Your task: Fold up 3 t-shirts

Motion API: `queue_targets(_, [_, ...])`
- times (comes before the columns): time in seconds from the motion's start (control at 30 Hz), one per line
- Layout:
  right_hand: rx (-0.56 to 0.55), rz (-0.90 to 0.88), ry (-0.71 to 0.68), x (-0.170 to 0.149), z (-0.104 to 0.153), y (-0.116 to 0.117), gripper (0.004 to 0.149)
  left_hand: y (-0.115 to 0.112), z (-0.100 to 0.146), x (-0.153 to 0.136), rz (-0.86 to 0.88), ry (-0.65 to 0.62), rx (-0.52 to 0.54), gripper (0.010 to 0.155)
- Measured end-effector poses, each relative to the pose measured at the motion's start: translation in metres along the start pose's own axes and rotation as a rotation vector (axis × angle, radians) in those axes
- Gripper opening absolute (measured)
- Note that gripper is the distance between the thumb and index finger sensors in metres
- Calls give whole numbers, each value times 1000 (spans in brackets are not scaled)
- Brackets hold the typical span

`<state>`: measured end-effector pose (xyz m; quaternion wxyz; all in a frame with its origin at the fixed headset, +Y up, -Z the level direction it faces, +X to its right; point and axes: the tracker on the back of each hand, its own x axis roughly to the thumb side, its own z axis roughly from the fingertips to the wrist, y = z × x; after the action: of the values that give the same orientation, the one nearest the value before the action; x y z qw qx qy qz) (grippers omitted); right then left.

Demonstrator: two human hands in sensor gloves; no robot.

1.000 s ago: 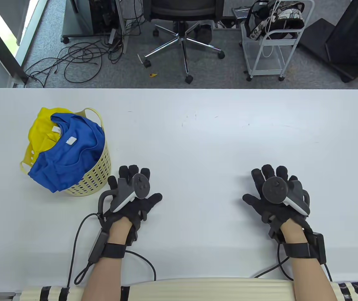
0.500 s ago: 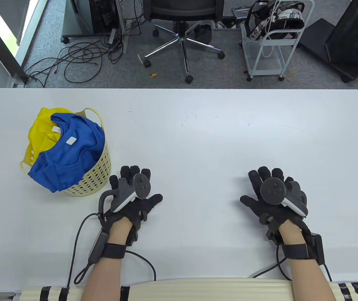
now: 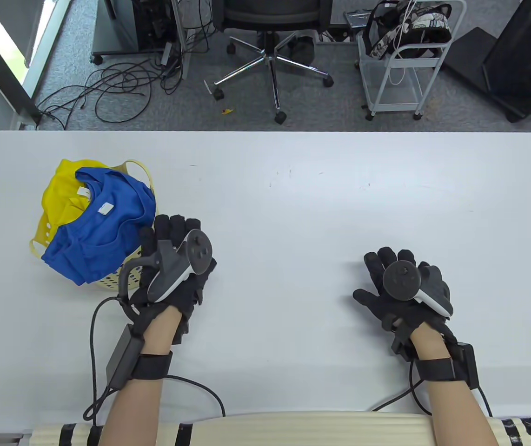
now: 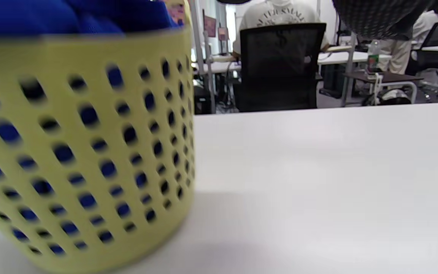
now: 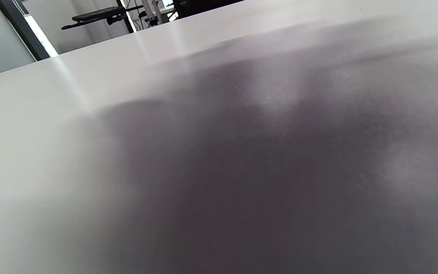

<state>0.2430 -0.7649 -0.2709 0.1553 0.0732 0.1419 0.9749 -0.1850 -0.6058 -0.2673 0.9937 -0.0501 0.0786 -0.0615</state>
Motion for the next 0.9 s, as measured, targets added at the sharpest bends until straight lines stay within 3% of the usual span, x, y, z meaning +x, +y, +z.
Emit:
queue_targets(0.13, [3, -8, 9, -2, -1, 1, 78, 39, -5, -16, -134, 120, 56, 78])
queue_targets(0.23, [3, -16, 6, -2, -1, 0, 78, 50, -12, -30, -245, 255, 33, 77])
queue_targets(0.37, [1, -32, -4, -3, -2, 1, 78, 42, -23, -50, -301, 405, -69, 82])
queue_targets(0.57, [10, -31, 1, -3, -3, 1, 78, 17, -35, -58, -400, 424, -125, 84])
queue_targets(0.73, [16, -35, 5, -4, -3, 1, 78, 10, -40, -55, -477, 414, -100, 79])
queue_targets(0.9, [18, -44, 12, -5, -4, 1, 78, 13, -43, -58, -441, 387, -57, 68])
